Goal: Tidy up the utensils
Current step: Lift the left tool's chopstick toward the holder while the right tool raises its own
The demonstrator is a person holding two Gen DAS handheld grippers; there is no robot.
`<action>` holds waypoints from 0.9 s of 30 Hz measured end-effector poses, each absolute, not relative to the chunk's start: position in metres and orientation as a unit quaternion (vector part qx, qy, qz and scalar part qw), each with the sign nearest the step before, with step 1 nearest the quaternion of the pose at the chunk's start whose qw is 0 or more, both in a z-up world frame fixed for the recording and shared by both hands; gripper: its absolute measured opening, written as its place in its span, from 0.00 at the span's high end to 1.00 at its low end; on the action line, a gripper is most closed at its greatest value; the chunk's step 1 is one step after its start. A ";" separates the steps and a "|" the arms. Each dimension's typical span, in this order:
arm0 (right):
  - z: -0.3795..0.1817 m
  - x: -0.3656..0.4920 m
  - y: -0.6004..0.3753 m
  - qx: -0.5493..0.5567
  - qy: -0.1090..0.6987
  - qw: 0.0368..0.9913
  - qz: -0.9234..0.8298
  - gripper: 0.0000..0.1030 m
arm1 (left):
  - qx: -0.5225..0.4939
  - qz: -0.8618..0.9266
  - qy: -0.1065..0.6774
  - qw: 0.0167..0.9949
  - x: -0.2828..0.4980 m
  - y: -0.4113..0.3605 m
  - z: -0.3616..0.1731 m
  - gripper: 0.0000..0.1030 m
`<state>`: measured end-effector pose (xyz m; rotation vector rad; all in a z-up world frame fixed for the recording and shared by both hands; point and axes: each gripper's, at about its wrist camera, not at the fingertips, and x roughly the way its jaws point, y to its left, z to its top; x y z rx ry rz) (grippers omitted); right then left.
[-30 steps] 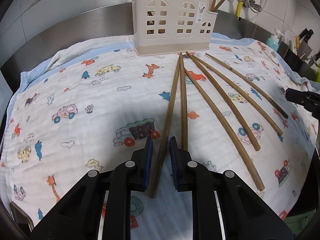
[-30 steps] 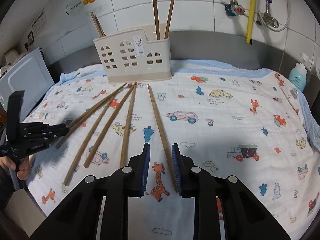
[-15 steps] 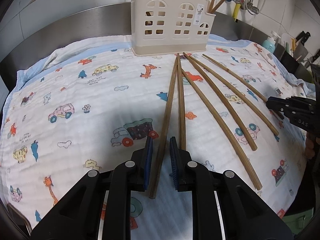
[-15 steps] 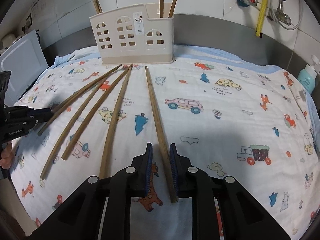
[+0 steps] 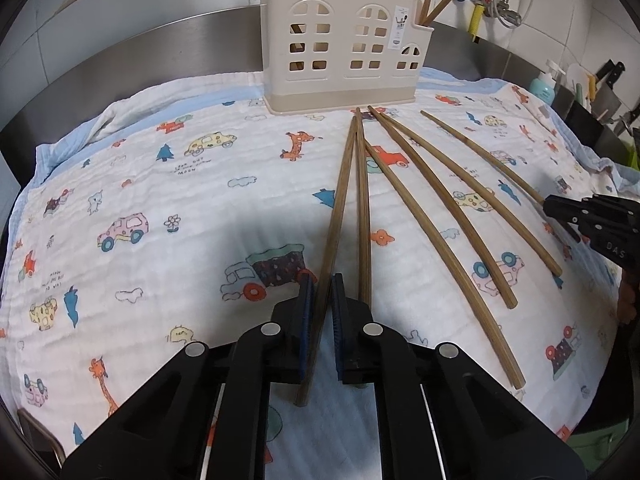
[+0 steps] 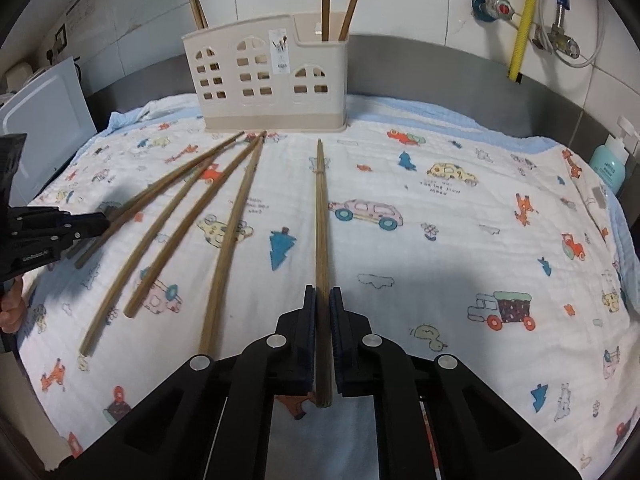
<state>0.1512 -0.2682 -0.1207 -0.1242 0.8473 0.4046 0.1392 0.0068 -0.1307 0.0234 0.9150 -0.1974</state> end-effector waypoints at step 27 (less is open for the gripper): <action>-0.017 0.148 -0.258 -0.025 0.316 0.923 0.218 0.93 | -0.008 -0.105 0.416 0.903 0.141 0.010 -0.095 0.95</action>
